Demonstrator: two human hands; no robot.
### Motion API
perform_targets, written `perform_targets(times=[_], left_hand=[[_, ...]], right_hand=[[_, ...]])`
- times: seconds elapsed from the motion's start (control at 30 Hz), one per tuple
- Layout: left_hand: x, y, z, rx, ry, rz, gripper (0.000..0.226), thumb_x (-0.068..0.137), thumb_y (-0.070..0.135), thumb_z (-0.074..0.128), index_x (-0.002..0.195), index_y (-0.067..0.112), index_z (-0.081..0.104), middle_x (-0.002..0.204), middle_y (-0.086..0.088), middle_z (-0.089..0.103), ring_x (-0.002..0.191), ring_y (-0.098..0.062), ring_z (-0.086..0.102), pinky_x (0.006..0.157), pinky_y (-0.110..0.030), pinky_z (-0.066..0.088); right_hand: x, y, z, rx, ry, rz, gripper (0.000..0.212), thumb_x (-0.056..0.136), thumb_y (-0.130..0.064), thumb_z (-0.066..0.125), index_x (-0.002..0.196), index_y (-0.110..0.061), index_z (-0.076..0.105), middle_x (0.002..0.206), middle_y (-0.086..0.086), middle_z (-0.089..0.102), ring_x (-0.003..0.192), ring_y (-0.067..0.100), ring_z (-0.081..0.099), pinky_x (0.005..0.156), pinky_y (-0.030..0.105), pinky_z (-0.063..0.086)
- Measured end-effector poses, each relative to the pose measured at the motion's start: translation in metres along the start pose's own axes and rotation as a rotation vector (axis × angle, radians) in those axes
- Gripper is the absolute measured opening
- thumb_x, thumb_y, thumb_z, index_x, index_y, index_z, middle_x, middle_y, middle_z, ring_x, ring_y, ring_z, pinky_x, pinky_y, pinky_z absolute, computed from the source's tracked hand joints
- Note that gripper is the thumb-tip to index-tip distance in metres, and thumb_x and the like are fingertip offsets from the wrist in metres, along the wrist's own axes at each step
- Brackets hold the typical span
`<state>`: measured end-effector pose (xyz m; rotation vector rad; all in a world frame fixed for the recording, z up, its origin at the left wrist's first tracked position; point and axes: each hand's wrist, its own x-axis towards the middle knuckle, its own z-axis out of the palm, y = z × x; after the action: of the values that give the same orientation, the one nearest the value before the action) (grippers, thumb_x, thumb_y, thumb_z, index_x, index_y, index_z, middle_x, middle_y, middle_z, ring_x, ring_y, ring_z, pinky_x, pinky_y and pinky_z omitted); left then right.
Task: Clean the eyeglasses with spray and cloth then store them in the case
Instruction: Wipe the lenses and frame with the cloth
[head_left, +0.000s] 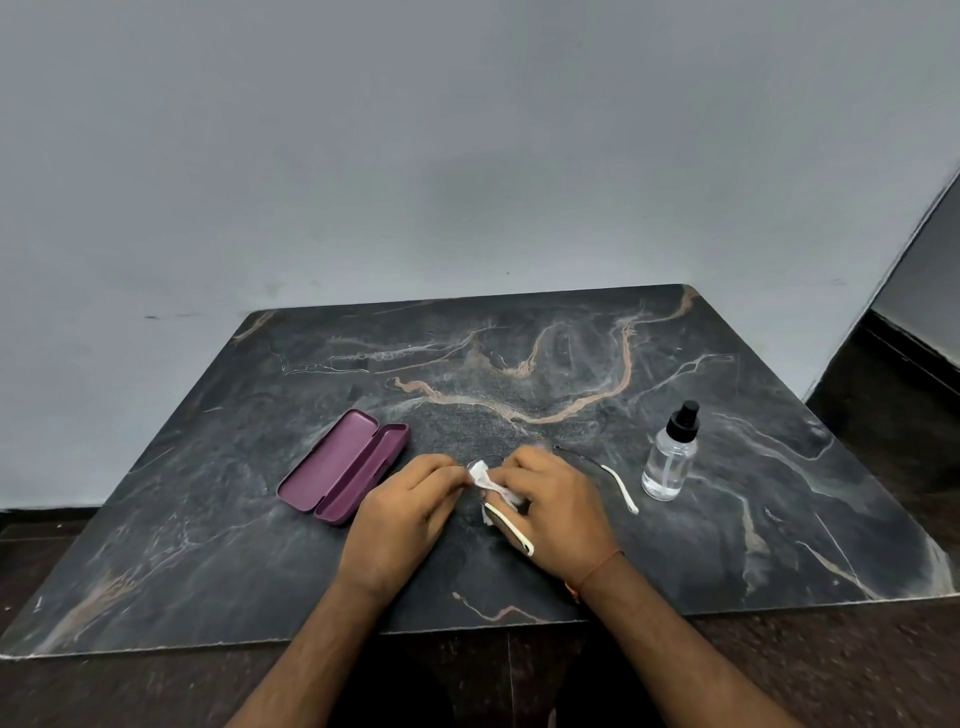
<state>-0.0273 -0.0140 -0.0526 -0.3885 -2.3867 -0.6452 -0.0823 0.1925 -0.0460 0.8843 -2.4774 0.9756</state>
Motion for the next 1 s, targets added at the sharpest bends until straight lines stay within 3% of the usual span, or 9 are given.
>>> perform_targets(times=[0.1,0.3,0.43,0.5,0.7,0.87,1.0], left_hand=[[-0.0007,-0.0014,0.0002,0.001,0.000,0.003,0.012,0.098,0.016,0.076,0.109,0.018,0.078,0.114,0.010,0.073,0.100,-0.006,0.072,0.085,-0.019,0.056],[-0.0007,-0.0005,0.0000,-0.007,-0.002,0.039,0.010,0.099,0.016,0.076,0.109,0.017,0.079,0.113,0.008,0.075,0.100,-0.008,0.074,0.085,-0.026,0.059],[0.0005,0.0006,-0.0008,-0.018,-0.009,0.057,0.015,0.100,0.021,0.070,0.109,0.016,0.079,0.113,0.007,0.076,0.101,-0.009,0.074,0.087,-0.025,0.059],[0.0006,0.0002,-0.0010,-0.023,-0.007,0.064,0.014,0.098,0.018,0.072,0.109,0.016,0.079,0.112,0.008,0.077,0.102,-0.008,0.074,0.090,-0.024,0.058],[-0.0009,-0.0040,0.0002,-0.010,0.004,0.079,0.013,0.099,0.020,0.075,0.109,0.016,0.081,0.109,0.008,0.079,0.102,-0.009,0.075,0.092,-0.024,0.059],[-0.0005,-0.0037,0.0010,0.004,0.006,0.077,0.013,0.097,0.020,0.074,0.108,0.016,0.081,0.108,0.008,0.078,0.099,-0.009,0.074,0.089,-0.026,0.059],[-0.0009,-0.0044,0.0016,0.009,0.005,0.076,0.012,0.099,0.022,0.074,0.108,0.017,0.081,0.108,0.008,0.078,0.099,-0.011,0.075,0.089,-0.030,0.061]], right_hand=[[-0.0019,0.0017,0.0013,-0.039,-0.011,-0.025,0.019,0.096,-0.044,0.067,0.094,-0.030,0.079,0.085,-0.010,0.062,0.079,0.013,0.061,0.064,0.036,0.053],[0.0019,0.0021,0.0075,-0.187,0.180,0.081,0.013,0.094,-0.037,0.067,0.088,-0.029,0.076,0.078,-0.006,0.059,0.071,0.018,0.058,0.056,0.035,0.050],[-0.0002,0.0019,0.0020,-0.016,-0.014,0.003,0.022,0.097,-0.043,0.060,0.103,-0.030,0.077,0.086,-0.007,0.061,0.078,0.016,0.063,0.065,0.038,0.053],[-0.0019,0.0001,-0.0002,-0.004,-0.077,-0.025,0.022,0.094,-0.043,0.059,0.101,-0.030,0.076,0.086,-0.007,0.061,0.079,0.014,0.063,0.066,0.039,0.053],[-0.0006,0.0019,0.0080,-0.230,0.106,0.102,0.019,0.095,-0.040,0.064,0.083,-0.026,0.068,0.077,-0.005,0.054,0.072,0.017,0.060,0.055,0.034,0.049],[-0.0044,-0.0021,0.0025,-0.160,-0.047,-0.013,0.016,0.088,-0.041,0.062,0.088,-0.029,0.071,0.080,-0.005,0.059,0.075,0.015,0.065,0.057,0.032,0.049],[-0.0030,-0.0004,0.0038,-0.261,0.022,0.068,0.025,0.087,-0.046,0.062,0.076,-0.024,0.065,0.074,-0.004,0.057,0.068,0.016,0.064,0.053,0.027,0.037]])
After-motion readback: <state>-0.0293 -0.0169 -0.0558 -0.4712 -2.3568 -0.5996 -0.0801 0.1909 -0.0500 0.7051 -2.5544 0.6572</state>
